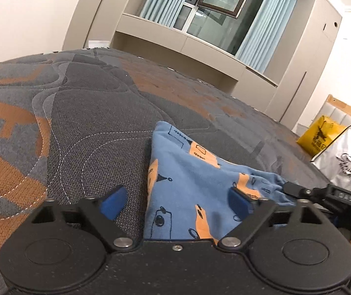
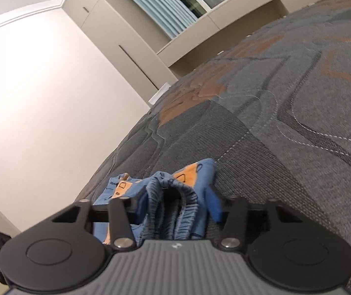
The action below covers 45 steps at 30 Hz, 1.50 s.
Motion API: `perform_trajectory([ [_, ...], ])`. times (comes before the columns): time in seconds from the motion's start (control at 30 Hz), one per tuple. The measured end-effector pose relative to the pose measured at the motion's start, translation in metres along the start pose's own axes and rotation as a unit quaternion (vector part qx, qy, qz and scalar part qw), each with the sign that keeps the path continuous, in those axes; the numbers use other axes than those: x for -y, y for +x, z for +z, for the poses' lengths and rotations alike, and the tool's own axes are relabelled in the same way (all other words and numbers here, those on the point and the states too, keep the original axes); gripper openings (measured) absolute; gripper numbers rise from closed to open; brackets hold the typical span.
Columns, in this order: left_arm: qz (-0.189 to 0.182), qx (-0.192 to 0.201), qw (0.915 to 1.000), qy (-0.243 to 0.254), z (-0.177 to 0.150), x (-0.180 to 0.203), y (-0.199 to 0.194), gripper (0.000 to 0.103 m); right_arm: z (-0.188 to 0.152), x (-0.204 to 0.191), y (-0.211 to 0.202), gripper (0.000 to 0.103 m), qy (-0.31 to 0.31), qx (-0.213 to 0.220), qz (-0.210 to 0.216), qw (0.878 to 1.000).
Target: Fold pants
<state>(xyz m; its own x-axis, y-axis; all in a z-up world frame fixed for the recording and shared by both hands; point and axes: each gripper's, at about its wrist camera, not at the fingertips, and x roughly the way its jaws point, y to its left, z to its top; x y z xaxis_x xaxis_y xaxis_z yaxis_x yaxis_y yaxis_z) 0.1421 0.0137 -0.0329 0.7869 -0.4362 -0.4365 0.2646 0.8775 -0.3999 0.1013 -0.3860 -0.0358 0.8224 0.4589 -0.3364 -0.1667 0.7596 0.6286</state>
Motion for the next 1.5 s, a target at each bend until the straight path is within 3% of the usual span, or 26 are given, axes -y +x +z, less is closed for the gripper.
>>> perform_trajectory([
  [0.17,-0.029,-0.027,0.9988,-0.03,0.001,-0.002,-0.007,0.066,0.001,0.008,0.001,0.035,0.021,0.001,0.007,1.0],
  [0.3,0.014,-0.047,0.9987,-0.013,0.001,0.006,-0.007,0.051,0.001,0.008,0.003,0.031,0.019,-0.002,0.006,1.0],
  [0.6,0.029,-0.049,0.9982,-0.019,0.001,0.005,-0.01,0.039,-0.001,0.006,0.0,0.031,0.019,0.0,0.004,1.0],
  [0.83,0.039,-0.038,0.9985,-0.005,0.004,0.012,-0.013,0.019,-0.005,-0.004,-0.004,0.017,-0.009,0.015,-0.01,1.0],
  [1.13,0.023,-0.028,0.9993,-0.011,0.009,0.01,-0.019,0.015,-0.011,-0.017,-0.017,0.014,-0.011,0.044,-0.009,0.999],
  [1.5,0.006,0.009,0.9989,0.046,0.037,0.017,-0.02,0.015,0.003,-0.064,-0.007,0.013,-0.073,0.064,-0.026,0.995],
])
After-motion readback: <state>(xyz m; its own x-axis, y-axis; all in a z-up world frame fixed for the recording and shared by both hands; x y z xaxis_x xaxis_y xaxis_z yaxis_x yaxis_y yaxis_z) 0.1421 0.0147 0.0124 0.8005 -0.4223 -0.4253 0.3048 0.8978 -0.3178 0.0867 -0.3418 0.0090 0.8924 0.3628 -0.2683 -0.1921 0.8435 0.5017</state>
